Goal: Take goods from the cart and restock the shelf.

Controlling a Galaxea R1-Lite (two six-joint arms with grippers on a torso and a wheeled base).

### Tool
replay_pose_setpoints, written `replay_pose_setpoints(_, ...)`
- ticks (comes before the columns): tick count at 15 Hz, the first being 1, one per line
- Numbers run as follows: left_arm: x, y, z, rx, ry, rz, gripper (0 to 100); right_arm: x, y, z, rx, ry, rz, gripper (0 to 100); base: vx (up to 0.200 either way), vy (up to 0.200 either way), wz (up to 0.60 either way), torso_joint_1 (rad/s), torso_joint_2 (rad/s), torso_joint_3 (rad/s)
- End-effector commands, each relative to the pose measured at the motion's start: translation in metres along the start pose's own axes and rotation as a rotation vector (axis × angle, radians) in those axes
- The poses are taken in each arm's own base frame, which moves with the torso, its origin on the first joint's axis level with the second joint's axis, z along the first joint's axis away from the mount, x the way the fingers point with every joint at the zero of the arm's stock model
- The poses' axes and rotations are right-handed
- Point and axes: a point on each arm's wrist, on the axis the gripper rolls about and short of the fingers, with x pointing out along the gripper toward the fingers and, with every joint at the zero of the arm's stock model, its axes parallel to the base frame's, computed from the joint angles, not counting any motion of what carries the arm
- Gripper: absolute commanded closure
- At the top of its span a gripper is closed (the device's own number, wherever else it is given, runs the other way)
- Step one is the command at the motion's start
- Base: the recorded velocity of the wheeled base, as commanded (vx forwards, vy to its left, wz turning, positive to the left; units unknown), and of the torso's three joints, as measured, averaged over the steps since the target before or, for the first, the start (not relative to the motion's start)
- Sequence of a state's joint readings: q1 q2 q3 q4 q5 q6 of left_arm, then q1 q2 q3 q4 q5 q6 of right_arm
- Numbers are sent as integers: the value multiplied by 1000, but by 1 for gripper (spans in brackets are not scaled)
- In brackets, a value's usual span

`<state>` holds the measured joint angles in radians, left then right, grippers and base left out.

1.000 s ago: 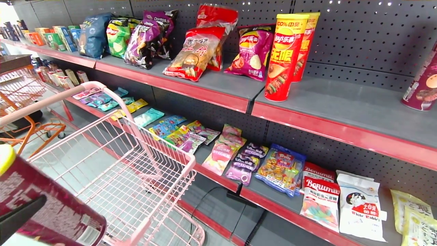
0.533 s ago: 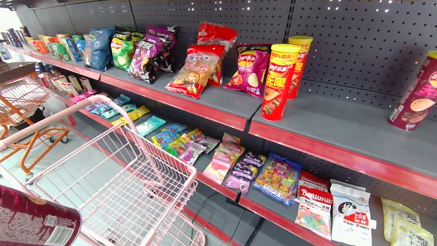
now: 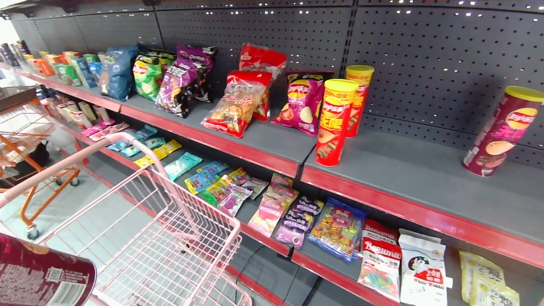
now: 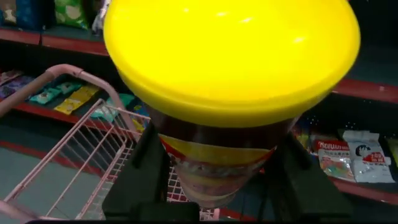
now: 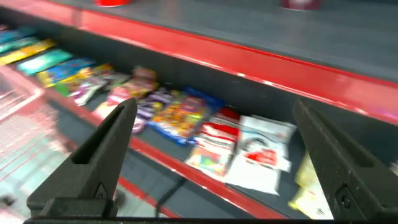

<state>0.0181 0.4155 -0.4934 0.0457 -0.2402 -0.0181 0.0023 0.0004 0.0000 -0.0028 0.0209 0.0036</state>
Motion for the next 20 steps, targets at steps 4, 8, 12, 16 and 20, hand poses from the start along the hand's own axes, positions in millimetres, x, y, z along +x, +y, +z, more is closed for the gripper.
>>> replay_pose_setpoints(4, 3, 1, 0, 0, 12, -3, 100, 0, 0, 0, -2, 1, 1, 0, 0, 0, -600, 8, -5, -6)
replay_pose_setpoints(8, 7, 2, 0, 4, 32, 26, 100, 0, 0, 0, -2, 2, 1, 0, 0, 0, -600, 4, -1, 2)
replay_pose_setpoints(12, 11, 4, -2, 20, 54, 46, 100, 0, 0, 0, -4, 1, 1, 0, 0, 0, -300, 2, 0, 1)
replay_pose_setpoints(16, 15, 6, 4, 100, 61, 126, 100, 0, 0, 0, -4, 1, 3, 0, 0, 0, 0, 0, 0, 0)
replay_pose_setpoints(20, 13, 6, 4, 114, 54, 125, 100, 0, 0, 0, -2, -1, 7, 0, 200, 0, 0, -7, -1, 1)
